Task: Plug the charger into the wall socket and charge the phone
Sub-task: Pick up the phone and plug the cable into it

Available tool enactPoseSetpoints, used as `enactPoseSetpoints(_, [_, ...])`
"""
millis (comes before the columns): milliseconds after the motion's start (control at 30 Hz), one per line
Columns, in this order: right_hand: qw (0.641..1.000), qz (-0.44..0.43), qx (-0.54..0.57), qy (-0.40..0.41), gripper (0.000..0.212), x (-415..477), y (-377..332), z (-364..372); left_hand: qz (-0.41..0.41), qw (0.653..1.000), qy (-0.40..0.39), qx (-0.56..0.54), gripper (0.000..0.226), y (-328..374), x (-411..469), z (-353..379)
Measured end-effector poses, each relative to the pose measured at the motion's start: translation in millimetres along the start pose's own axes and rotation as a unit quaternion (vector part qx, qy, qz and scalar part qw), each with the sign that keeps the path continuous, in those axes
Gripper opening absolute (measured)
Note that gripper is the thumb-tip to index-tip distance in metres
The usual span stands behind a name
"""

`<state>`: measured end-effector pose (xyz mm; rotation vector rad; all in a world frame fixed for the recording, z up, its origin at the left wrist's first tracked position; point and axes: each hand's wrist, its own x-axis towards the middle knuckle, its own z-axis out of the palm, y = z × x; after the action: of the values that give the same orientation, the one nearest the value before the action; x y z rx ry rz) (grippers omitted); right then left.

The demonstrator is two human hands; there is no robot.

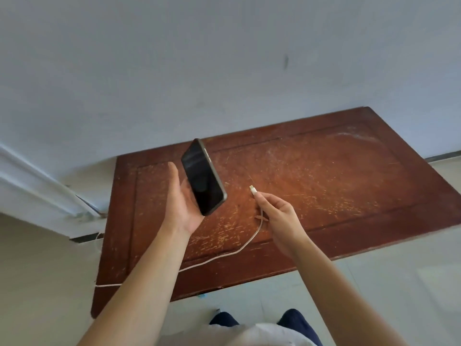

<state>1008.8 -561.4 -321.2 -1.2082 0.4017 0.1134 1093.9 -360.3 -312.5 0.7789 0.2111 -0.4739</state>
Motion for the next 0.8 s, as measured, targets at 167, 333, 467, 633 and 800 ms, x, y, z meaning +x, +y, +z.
enactPoseSetpoints(167, [0.999, -0.016, 0.009, -0.039, 0.029, -24, -5, 16, 0.029, 0.990, -0.074, -0.113, 0.058, 17, -13, 6])
enactPoseSetpoints(333, [0.998, -0.036, -0.004, -0.046, 0.038, -41, -8, 18, 0.023, 0.984, -0.103, -0.144, 0.051, 16, -11, 31])
enactPoseSetpoints(467, [0.995, -0.066, -0.056, -0.044, 0.034, -51, -12, 16, 0.005, 0.976, -0.133, -0.171, 0.055, 9, -3, 41])
enactPoseSetpoints(633, [0.991, -0.108, -0.080, -0.016, 0.029, -56, -19, 21, -0.008, 0.970, -0.108, -0.218, 0.053, 4, -1, 61])
enactPoseSetpoints(800, [0.989, -0.131, -0.069, 0.015, 0.021, -56, -21, 27, -0.010, 0.972, -0.100, -0.210, 0.057, -2, -3, 67])
